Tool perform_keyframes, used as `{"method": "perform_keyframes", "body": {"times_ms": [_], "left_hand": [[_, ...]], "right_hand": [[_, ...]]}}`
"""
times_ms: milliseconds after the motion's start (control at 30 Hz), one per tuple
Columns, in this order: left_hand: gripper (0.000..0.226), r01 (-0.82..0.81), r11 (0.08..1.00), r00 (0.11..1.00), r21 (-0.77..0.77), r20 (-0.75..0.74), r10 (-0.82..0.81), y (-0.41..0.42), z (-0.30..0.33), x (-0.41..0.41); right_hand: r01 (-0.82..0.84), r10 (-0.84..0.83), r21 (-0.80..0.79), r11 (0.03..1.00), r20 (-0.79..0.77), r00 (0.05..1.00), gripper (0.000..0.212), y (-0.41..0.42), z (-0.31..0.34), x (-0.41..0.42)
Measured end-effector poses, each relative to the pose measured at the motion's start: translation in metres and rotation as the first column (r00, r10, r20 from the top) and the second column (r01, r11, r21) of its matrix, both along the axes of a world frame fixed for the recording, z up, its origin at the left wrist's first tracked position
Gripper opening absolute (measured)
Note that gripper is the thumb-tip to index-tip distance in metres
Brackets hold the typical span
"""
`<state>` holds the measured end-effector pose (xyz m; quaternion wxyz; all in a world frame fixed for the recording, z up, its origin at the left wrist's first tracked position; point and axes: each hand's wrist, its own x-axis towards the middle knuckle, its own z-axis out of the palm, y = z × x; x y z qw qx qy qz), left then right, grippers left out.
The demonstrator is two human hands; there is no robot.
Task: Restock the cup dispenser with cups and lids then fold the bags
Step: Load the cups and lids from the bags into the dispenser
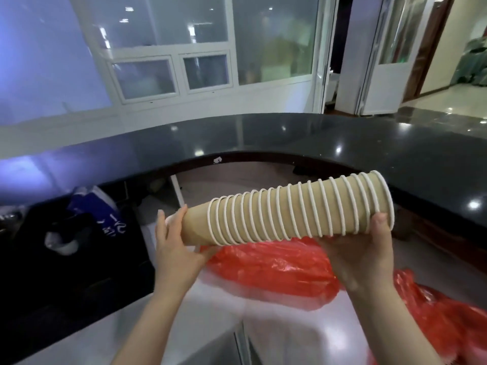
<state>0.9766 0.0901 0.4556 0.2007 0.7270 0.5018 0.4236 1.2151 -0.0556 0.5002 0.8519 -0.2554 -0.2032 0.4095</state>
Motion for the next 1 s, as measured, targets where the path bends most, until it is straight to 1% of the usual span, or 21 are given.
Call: {"method": "perform_keyframes", "body": {"times_ms": [100,133,200,233,300,400,467,533,567,633,700,800,900,1000], "left_hand": [[0.097,-0.058,0.998,0.998,0.010,0.005,0.058,-0.031,0.002,-0.026],[0.094,-0.083,0.996,0.997,0.020,0.012,0.083,-0.042,0.002,-0.035],[0.090,-0.139,0.990,0.989,0.035,0.058,0.136,-0.066,0.001,-0.056],[0.089,-0.171,0.985,0.981,0.033,0.099,0.167,-0.077,0.002,-0.068],[0.089,-0.230,0.973,0.950,0.008,0.219,0.223,-0.101,0.007,-0.096],[0.091,-0.288,0.957,0.871,-0.014,0.412,0.268,-0.133,0.026,-0.144],[0.089,-0.351,0.936,0.819,0.003,0.486,0.305,-0.150,0.040,-0.177],[0.079,-0.427,0.904,0.764,0.029,0.546,0.344,-0.167,0.055,-0.207],[0.072,-0.466,0.884,0.741,0.042,0.565,0.364,-0.176,0.062,-0.222],[0.058,-0.530,0.846,0.704,0.060,0.587,0.400,-0.193,0.071,-0.253],[0.051,-0.582,0.810,0.665,0.065,0.611,0.429,-0.210,0.079,-0.285],[0.049,-0.621,0.779,0.605,0.088,0.686,0.405,-0.230,0.089,-0.335],[0.047,-0.590,0.804,0.507,0.077,0.810,0.295,-0.246,0.102,-0.387],[0.048,-0.586,0.805,0.454,0.088,0.859,0.236,-0.269,0.116,-0.454]], "right_hand": [[-0.023,0.021,-0.032,0.999,-0.062,0.998,0.049,-0.011,-0.011,-0.014],[-0.045,0.041,-0.036,0.998,-0.104,0.994,0.045,-0.012,-0.016,-0.017],[-0.108,0.095,-0.057,0.992,-0.197,0.976,0.048,-0.012,-0.025,-0.026],[-0.144,0.128,-0.066,0.987,-0.213,0.969,0.050,-0.012,-0.026,-0.034],[-0.218,0.200,-0.070,0.973,-0.206,0.958,0.056,-0.010,-0.026,-0.054],[-0.335,0.324,-0.033,0.942,-0.181,0.929,0.061,-0.002,-0.018,-0.092],[-0.404,0.397,-0.031,0.914,-0.131,0.908,0.064,0.006,-0.005,-0.123],[-0.481,0.476,-0.026,0.876,-0.108,0.873,0.074,0.014,0.008,-0.157],[-0.523,0.519,-0.020,0.852,-0.100,0.849,0.073,0.017,0.012,-0.175],[-0.579,0.577,-0.009,0.815,-0.064,0.814,0.060,0.025,0.016,-0.210],[-0.636,0.636,0.007,0.771,-0.059,0.770,0.058,0.030,0.019,-0.245],[-0.738,0.739,0.056,0.673,-0.102,0.666,0.057,0.033,0.032,-0.303],[-0.797,0.801,0.084,0.599,-0.053,0.596,0.060,0.031,0.051,-0.371],[-0.840,0.852,0.148,0.521,-0.038,0.522,0.061,0.024,0.068,-0.448]]}}
